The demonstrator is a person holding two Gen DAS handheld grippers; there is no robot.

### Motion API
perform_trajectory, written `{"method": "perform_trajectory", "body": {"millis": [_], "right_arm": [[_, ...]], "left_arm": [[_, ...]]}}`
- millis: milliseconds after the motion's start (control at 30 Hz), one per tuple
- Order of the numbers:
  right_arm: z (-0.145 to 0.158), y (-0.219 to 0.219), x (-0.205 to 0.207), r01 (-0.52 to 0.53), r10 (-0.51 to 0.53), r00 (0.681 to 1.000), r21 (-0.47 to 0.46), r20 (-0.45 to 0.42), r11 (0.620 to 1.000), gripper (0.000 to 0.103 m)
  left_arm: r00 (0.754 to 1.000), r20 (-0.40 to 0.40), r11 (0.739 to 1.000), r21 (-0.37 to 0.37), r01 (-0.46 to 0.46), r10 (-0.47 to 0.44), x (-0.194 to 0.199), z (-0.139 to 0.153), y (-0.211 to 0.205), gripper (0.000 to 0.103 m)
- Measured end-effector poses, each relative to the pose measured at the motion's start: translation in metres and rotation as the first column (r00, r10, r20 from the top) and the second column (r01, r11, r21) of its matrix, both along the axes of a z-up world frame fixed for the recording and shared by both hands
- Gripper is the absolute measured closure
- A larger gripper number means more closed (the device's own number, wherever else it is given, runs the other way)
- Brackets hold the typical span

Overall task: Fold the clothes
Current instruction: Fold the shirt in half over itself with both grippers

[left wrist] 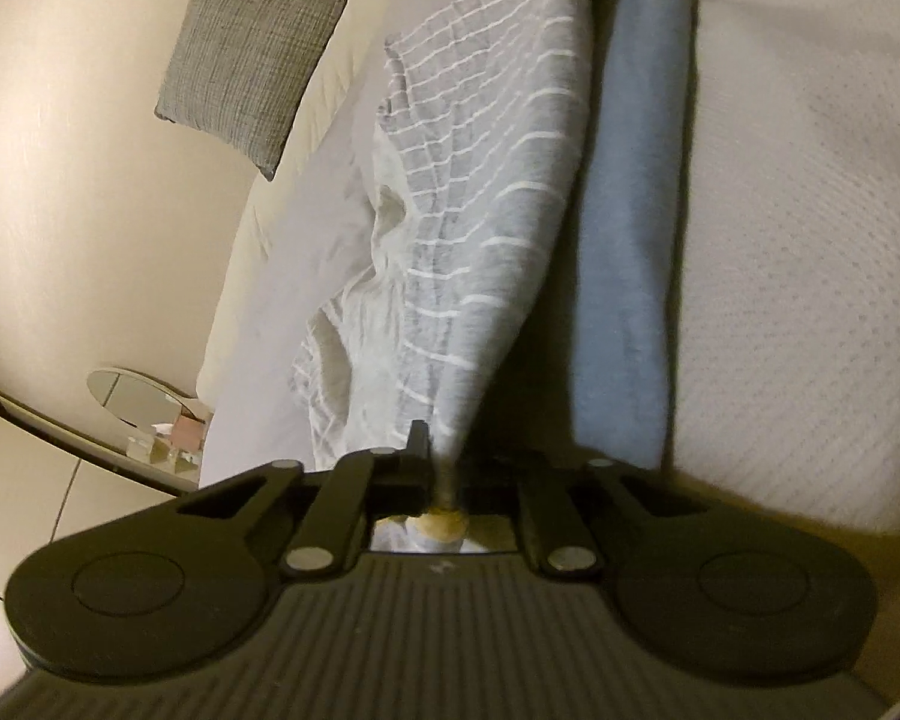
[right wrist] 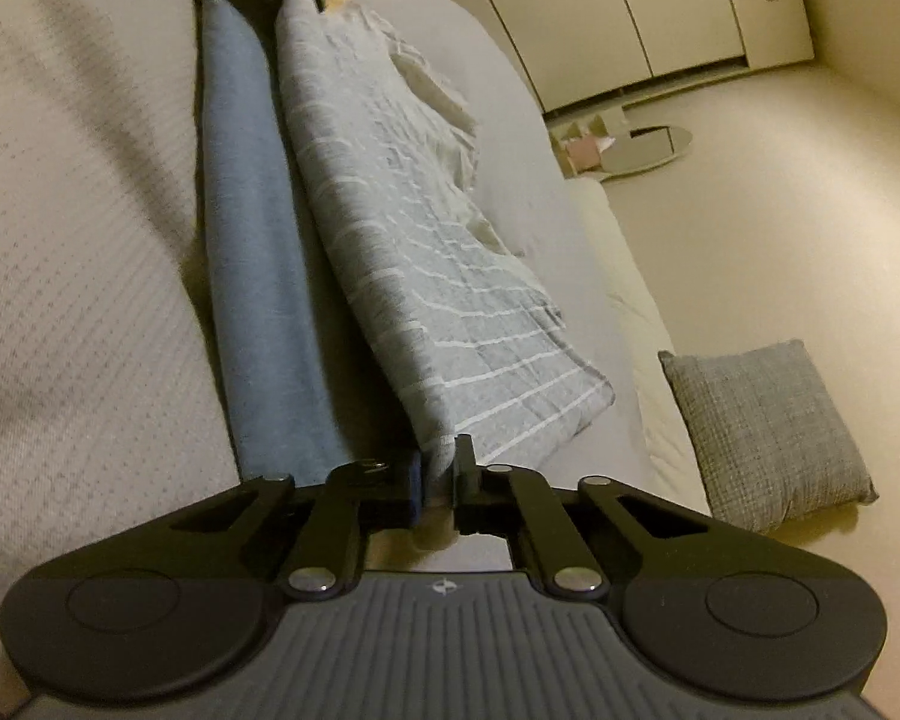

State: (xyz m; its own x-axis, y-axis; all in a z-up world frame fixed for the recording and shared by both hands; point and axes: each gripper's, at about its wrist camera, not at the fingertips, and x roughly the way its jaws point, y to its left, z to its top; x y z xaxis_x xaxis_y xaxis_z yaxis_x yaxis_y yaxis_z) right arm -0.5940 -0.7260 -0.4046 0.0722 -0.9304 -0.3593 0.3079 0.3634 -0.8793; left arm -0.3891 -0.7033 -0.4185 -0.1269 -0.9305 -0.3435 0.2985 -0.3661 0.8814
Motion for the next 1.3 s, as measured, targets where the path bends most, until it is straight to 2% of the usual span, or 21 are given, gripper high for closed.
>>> {"method": "perform_trajectory", "body": {"millis": [100, 200, 300, 367, 500, 733, 800, 833, 1133, 1300], "right_arm": [[0.011, 0.007, 0.0, -0.013, 0.013, 1.0, -0.024, 0.011, 1.0, 0.103], [0.022, 0.024, -0.001, -0.027, 0.028, 0.999, -0.044, 0.032, 0.999, 0.103], [0.01, 0.038, -0.001, -0.033, 0.033, 0.999, -0.008, 0.031, 0.999, 0.103], [-0.004, 0.041, -0.002, -0.034, 0.033, 0.999, 0.015, 0.011, 0.999, 0.103], [-0.014, 0.044, -0.002, -0.018, 0.018, 1.0, 0.014, 0.007, 1.0, 0.101], [-0.009, 0.06, -0.011, -0.015, 0.016, 0.999, -0.041, 0.032, 0.999, 0.094], [-0.01, 0.065, -0.015, -0.02, 0.021, 0.999, -0.052, 0.035, 0.998, 0.096], [-0.011, 0.065, -0.016, -0.023, 0.025, 0.999, -0.051, 0.039, 0.998, 0.102], [-0.004, 0.08, -0.019, -0.013, 0.019, 0.994, -0.053, 0.106, 0.999, 0.103], [-0.013, 0.085, -0.019, -0.013, 0.017, 0.996, -0.038, 0.087, 0.999, 0.103]], "left_arm": [[0.999, -0.038, 1.0, -0.023, -0.021, 0.02, 0.005, 0.007, 0.0, 0.097], [0.998, -0.059, 1.0, -0.015, -0.027, 0.026, 0.009, 0.015, 0.013, 0.097], [0.999, -0.026, 0.999, 0.04, -0.02, 0.021, 0.008, 0.006, 0.018, 0.097], [1.0, -0.002, 0.999, 0.047, -0.013, 0.013, 0.008, -0.003, 0.022, 0.097], [1.0, 0.002, 0.999, 0.034, -0.028, 0.028, 0.004, -0.009, 0.024, 0.097], [0.997, 0.004, 0.997, -0.001, -0.071, 0.071, 0.005, -0.007, 0.032, 0.089], [0.997, 0.006, 0.997, -0.011, -0.081, 0.081, 0.006, -0.007, 0.039, 0.089], [0.996, 0.015, 0.997, -0.012, -0.082, 0.082, 0.006, -0.009, 0.041, 0.093], [0.994, 0.052, 0.995, -0.026, -0.098, 0.1, 0.001, -0.017, 0.055, 0.095], [0.992, 0.045, 0.993, -0.012, -0.116, 0.116, -0.001, -0.02, 0.054, 0.096]]}}
